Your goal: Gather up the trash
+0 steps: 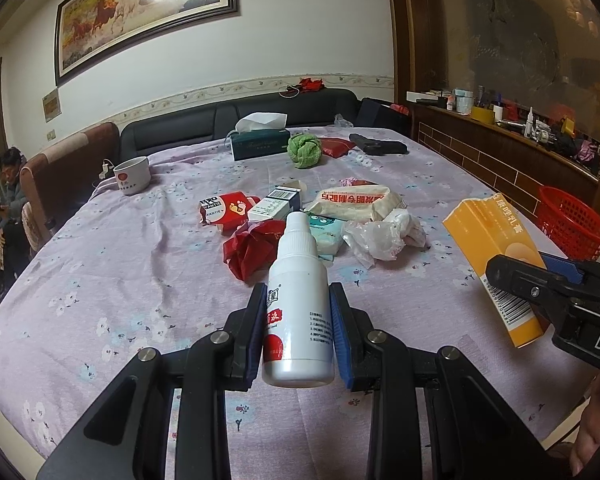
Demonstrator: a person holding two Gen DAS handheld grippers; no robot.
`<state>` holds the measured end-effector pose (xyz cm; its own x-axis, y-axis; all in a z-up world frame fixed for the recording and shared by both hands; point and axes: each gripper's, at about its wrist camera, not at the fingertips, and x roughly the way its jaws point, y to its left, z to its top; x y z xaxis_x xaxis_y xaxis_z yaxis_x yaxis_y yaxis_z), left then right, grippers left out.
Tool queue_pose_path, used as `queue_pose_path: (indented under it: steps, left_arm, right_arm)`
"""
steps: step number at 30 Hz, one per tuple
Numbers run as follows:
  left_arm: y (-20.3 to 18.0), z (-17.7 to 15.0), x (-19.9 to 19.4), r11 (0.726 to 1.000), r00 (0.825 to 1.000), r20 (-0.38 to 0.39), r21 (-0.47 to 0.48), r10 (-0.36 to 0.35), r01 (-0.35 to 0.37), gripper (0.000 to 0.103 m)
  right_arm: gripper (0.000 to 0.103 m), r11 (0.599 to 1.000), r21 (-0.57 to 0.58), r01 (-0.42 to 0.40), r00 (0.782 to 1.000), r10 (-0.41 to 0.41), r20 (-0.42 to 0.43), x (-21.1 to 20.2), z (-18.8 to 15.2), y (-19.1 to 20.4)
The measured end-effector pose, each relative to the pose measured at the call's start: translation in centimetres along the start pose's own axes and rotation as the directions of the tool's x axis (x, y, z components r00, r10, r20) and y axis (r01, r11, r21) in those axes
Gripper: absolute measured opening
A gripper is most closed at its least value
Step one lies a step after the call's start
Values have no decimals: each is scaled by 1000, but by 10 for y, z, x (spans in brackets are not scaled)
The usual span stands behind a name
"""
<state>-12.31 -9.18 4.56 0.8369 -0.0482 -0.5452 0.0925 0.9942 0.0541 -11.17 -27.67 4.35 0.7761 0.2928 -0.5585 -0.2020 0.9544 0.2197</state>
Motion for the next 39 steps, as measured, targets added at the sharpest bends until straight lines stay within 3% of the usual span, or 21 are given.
queue_pose_path:
  steps: [39]
  left_arm:
    - [1,-2,2,1000,1000,-7,12,23,-23,29]
  right_arm:
    - [52,1000,-9,-2,1000,2,-19,6,-1,3]
